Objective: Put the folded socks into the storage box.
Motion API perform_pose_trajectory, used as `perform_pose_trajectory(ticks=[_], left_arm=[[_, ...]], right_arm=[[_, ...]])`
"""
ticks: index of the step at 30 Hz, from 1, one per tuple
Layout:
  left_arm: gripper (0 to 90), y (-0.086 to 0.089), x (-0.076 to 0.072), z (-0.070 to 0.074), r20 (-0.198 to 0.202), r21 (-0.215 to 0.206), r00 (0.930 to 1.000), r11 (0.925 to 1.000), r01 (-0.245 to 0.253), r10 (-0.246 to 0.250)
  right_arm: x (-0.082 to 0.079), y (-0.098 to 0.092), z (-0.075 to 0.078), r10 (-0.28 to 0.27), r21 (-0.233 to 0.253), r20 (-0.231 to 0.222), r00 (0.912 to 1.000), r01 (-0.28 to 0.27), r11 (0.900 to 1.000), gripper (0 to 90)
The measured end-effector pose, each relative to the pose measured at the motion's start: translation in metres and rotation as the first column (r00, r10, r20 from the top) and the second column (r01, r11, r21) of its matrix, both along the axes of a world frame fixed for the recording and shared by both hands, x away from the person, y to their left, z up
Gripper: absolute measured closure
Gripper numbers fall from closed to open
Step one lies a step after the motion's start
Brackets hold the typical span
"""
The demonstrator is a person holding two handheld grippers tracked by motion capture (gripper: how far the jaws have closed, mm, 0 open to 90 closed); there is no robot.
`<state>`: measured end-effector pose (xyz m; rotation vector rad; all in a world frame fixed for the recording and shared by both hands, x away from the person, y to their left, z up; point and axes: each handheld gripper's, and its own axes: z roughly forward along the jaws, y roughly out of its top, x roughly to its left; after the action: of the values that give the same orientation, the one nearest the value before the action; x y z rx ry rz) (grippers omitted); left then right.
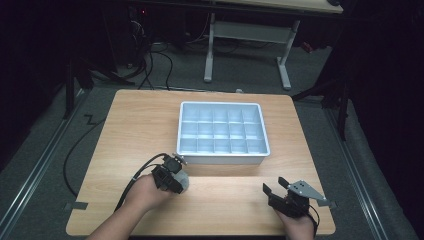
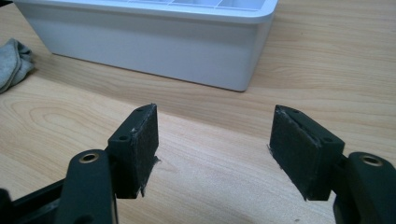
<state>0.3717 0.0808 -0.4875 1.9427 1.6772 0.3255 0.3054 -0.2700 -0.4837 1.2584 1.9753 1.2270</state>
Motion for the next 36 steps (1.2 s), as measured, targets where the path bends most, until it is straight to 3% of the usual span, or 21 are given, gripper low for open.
perform_pose_trajectory(ticks=[4,6,7,10,12,14,17,20,25,27,31,36], left_arm=[[45.8,-0.003,0.011,0.001,-0.086,0.066,0.9963,0.9978,0.008,-0.002],[48.9,-0.004,0.017,0.002,-0.146,0.107,0.9893,0.9942,0.009,0.007],[49.6,-0.005,0.02,0.001,-0.179,0.129,0.9836,0.9916,-0.001,0.024],[46.1,-0.003,0.03,-0.001,-0.277,0.203,0.9561,0.9785,-0.038,0.094],[40.4,-0.001,0.035,-0.003,-0.319,0.23,0.9385,0.9713,-0.06,0.133],[36.9,0.001,0.038,-0.004,-0.337,0.241,0.9285,0.9677,-0.075,0.156],[36.0,0.002,0.038,-0.004,-0.333,0.234,0.9287,0.9683,-0.086,0.163],[37.9,0.001,0.035,-0.004,-0.303,0.225,0.9385,0.9694,-0.097,0.165],[59.5,0.006,0.025,0.0,-0.235,0.197,0.963,0.9767,-0.086,0.132],[64.4,0.009,0.022,0.001,-0.22,0.183,0.9671,0.9792,-0.088,0.128],[67.3,0.018,0.023,0.01,-0.257,0.152,0.956,0.9829,-0.104,0.141],[67.3,0.028,0.038,0.048,-0.255,0.122,0.9473,0.9785,-0.167,0.193]], right_arm=[[-0.001,0.001,0.001,0.002,-0.001,0.005,1.0,-0.002,1.0,32.7],[-0.001,0.0,0.001,0.001,0.004,0.004,1.0,-0.001,1.0,32.7],[-0.001,-0.001,0.001,0.0,0.007,0.002,1.0,-0.001,1.0,32.7],[-0.002,-0.002,0.001,-0.002,0.017,-0.004,1.0,0.002,1.0,32.7],[-0.001,-0.004,0.001,0.001,0.021,0.0,1.0,-0.001,1.0,32.7],[-0.001,-0.004,0.0,0.004,0.024,-0.001,1.0,-0.004,1.0,32.8],[-0.001,-0.002,0.0,0.016,0.026,-0.004,0.9999,-0.016,1.0,32.8],[0.0,-0.001,-0.001,0.029,0.025,-0.006,0.9996,-0.028,0.999,32.8],[0.0,0.002,0.0,0.04,0.025,-0.001,0.9992,-0.04,0.999,32.9],[0.0,0.003,0.001,0.044,0.024,-0.001,0.999,-0.044,0.999,32.9],[0.001,0.004,0.0,0.042,0.026,-0.005,0.9991,-0.042,0.999,33.0],[0.001,0.002,-0.001,0.034,0.025,-0.011,0.9994,-0.034,0.999,33.0]])
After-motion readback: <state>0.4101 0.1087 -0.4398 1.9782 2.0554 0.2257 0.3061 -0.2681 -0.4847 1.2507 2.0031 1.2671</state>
